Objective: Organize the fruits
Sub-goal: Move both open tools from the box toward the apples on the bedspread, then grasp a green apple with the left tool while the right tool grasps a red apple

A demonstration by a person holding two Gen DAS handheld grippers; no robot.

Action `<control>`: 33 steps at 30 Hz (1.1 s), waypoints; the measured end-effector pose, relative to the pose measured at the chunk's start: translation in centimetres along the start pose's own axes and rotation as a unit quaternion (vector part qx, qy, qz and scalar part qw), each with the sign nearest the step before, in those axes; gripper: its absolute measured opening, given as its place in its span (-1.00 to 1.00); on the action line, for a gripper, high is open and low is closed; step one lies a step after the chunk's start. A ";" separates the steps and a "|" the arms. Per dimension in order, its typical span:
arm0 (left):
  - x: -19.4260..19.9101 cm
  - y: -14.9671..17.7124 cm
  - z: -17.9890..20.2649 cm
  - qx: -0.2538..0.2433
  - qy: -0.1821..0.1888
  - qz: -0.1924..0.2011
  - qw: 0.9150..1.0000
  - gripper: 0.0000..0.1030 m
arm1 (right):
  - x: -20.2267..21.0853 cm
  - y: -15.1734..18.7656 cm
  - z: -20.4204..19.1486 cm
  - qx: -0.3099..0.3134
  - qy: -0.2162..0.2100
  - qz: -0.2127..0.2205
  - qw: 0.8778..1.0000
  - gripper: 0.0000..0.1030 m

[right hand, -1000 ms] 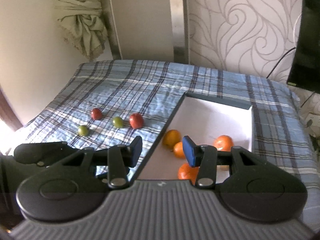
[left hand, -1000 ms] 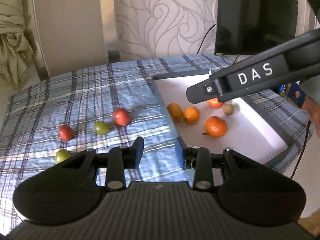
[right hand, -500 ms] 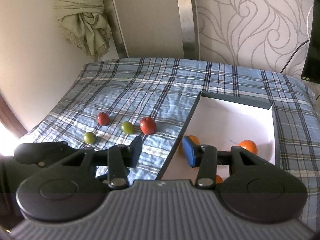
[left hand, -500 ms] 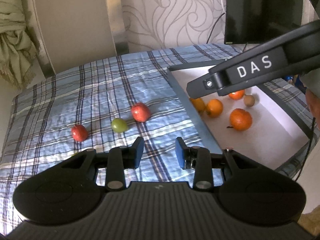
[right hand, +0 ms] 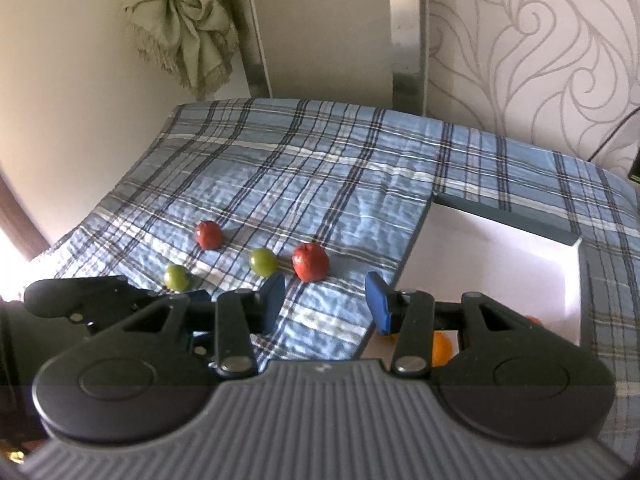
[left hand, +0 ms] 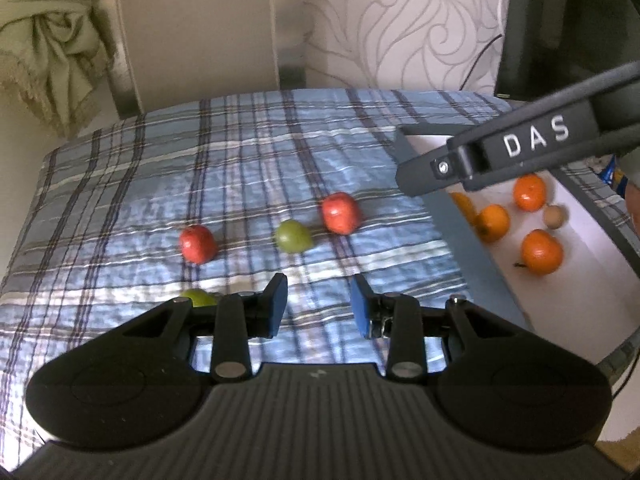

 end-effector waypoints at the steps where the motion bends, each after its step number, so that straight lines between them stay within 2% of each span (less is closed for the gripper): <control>1: -0.1 0.1 -0.3 0.001 -0.003 -0.003 1.000 -0.23 | -0.3 -0.2 -0.2 0.000 -0.003 -0.001 1.000 -0.09; 5: -0.2 0.7 -2.1 0.004 -0.022 -0.015 1.000 -0.23 | -1.7 -0.5 -1.0 0.000 -0.010 -0.007 1.000 -0.10; 13: -0.9 1.5 -6.3 0.029 -0.061 -0.035 0.997 -0.23 | -4.3 -0.9 -1.1 -0.017 0.001 -0.025 1.000 -0.14; 23: -3.0 2.0 -7.4 0.031 -0.034 -0.053 0.998 -0.23 | -7.2 -1.1 -1.6 -0.010 0.017 -0.057 0.998 -0.14; 29: -3.6 1.9 -7.4 0.030 -0.019 -0.044 0.998 -0.23 | -8.6 -1.1 -1.7 -0.007 0.028 -0.073 0.997 -0.14; 33: -3.7 1.9 -7.4 0.027 -0.013 -0.039 0.999 -0.23 | -9.4 -1.0 -1.6 -0.008 0.033 -0.083 0.996 -0.21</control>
Point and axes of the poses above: each gripper's, at about its wrist camera, not at the fingertips, and x roughly against the way its jaws point, z to its right, y to its underside, the point moved 4 cm from there along -x, roughly the way its jaws point, and after that the axes turned 8 degrees about -x, right-handed, at the moved point
